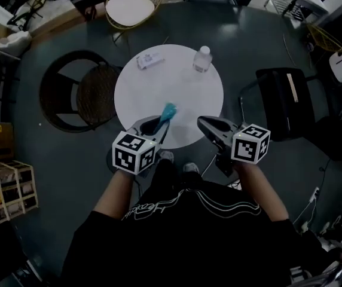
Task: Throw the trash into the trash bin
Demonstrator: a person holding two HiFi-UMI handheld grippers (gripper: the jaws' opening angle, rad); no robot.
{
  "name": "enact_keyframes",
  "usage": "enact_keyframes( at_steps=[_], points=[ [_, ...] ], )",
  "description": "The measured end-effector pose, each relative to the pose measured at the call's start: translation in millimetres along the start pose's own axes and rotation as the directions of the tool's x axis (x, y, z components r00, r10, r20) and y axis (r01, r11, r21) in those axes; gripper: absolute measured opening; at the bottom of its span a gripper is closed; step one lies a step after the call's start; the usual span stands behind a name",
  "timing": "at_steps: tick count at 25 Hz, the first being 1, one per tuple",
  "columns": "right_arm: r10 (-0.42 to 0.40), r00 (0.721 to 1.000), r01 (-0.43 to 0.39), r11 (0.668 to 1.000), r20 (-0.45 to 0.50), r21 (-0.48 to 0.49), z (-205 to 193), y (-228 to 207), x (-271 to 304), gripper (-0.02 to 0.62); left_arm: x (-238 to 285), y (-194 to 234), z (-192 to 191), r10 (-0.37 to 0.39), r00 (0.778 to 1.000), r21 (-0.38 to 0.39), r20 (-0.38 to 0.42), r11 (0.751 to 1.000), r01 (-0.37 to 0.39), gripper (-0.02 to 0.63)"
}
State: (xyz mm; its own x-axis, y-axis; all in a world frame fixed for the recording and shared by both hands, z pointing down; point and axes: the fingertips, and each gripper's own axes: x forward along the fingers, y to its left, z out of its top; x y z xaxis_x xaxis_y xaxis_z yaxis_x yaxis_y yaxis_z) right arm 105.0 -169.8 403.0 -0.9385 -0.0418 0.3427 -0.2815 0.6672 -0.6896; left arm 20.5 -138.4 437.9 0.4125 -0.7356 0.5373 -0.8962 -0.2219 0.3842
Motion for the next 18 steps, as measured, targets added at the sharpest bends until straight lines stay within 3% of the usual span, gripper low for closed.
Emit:
enact_keyframes(
  at_steps=[4,9,13,18],
  points=[
    [0.065,0.997,-0.067,0.996,-0.047,-0.061,-3.0,19.9,0.8,0.035,-31.8,-12.3,9.3,0.054,0.993,-0.065,0.1,0.997,-0.048,0.049],
    [0.163,0.98,-0.178,0.975,-0.112,-0.135,-6.4,58.9,10.8,0.035,-80.2,-27.7,9.6,0.146,0.967,-0.119,0.207,0.985,-0.123,0.049],
    [0.243,0.956,-0.27,0.946,-0.162,-0.177,-13.4,92.1,23.3,0.035,-121.3,-34.0,1.1,0.235,0.932,-0.17,0.275,0.966,-0.194,0.049],
    [0.318,0.917,-0.367,0.909,-0.239,-0.197,-37.4,124.2,42.7,0.035,-167.3,-28.1,-32.1,0.368,0.873,-0.278,0.321,0.917,-0.284,0.049]
  ],
)
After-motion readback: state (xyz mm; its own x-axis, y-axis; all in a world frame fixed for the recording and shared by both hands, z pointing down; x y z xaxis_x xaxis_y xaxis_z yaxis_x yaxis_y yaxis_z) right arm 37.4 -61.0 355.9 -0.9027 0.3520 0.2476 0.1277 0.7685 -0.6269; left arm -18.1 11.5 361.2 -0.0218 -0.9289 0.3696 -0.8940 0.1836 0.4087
